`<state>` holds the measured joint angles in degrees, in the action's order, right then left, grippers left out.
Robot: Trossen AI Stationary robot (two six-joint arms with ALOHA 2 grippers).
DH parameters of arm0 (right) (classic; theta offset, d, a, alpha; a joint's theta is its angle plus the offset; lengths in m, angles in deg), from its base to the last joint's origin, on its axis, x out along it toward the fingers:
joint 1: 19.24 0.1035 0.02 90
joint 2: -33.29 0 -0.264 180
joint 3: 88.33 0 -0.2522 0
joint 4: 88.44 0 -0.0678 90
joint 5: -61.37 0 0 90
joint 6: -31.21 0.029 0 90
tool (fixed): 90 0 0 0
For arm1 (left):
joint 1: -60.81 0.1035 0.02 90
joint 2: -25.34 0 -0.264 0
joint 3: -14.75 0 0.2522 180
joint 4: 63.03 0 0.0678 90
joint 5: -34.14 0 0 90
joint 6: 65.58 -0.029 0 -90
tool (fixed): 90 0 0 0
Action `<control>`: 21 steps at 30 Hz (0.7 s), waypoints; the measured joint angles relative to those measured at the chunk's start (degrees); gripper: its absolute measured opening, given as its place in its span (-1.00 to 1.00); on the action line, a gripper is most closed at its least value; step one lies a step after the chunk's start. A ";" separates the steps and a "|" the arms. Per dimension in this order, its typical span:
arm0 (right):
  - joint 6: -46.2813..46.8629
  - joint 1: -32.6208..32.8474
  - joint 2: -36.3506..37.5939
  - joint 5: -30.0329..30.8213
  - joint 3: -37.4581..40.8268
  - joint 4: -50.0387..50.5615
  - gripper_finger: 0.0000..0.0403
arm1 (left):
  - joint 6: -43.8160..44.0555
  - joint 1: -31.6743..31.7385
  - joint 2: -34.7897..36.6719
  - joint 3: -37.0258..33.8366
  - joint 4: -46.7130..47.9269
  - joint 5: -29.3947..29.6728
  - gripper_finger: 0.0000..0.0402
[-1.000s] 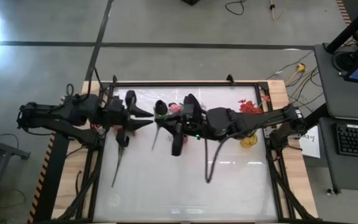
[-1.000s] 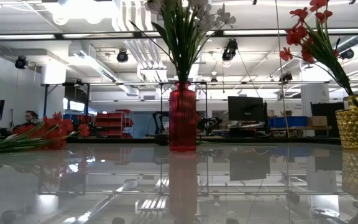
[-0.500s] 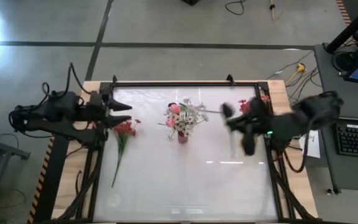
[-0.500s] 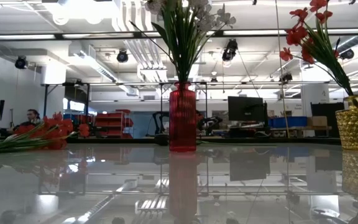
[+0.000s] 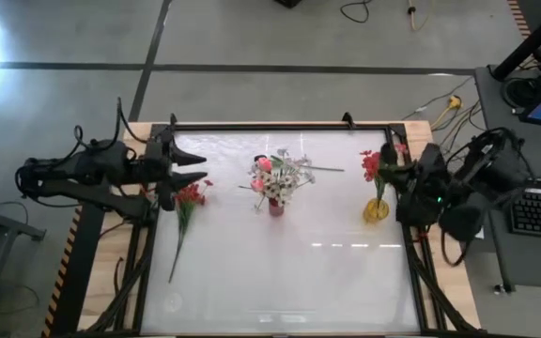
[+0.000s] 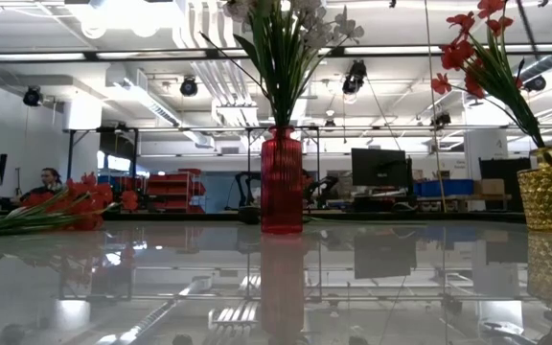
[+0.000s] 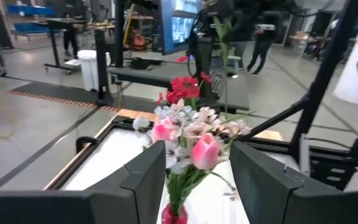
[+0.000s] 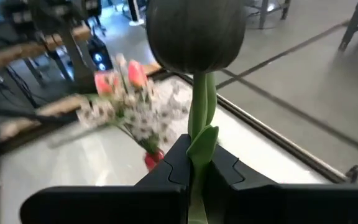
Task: Sort flowers into vase by color
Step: Put the left black flower into the yellow vase
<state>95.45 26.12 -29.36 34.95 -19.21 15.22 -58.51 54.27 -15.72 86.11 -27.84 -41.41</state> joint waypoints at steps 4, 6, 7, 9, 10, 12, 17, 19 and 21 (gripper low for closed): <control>0.93 0.02 1.82 -1.04 5.89 0.04 -0.94 | -0.52 -0.01 -1.38 0.00 -0.72 0.20 -0.17; 1.71 -0.02 3.24 -1.65 8.67 0.15 -0.94 | -0.54 -0.01 -1.92 0.10 -0.86 0.20 -0.17; 1.80 0.00 3.99 -1.89 10.07 0.10 -0.94 | -0.57 -0.01 -2.24 0.29 -0.83 0.21 -0.17; 1.63 0.00 5.41 -1.89 12.51 0.15 -0.94 | -0.58 -0.01 -2.67 0.61 -0.97 0.20 -0.17; 1.11 0.01 6.16 -1.89 13.69 0.10 -0.94 | -0.58 -0.01 -2.83 0.66 -0.94 0.20 -0.17; 0.87 0.00 7.46 -1.93 15.84 0.14 -0.94 | -0.58 0.01 -3.05 0.76 -1.48 0.20 -0.17; 2.31 0.00 10.29 -1.71 20.61 0.10 -0.94 | -0.56 0.02 -3.36 0.76 -1.50 0.20 -0.17; 3.28 0.00 10.87 -0.31 22.36 0.18 -0.94 | -0.56 -0.01 -3.49 0.76 -2.27 0.20 -0.17; 3.71 0.00 11.14 0.98 23.54 0.16 -0.94 | -0.56 -0.01 -3.53 0.76 -2.69 0.20 -0.17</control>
<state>99.16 26.12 -18.22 35.93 4.32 15.38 -59.08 54.27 -19.26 86.88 -30.53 -41.21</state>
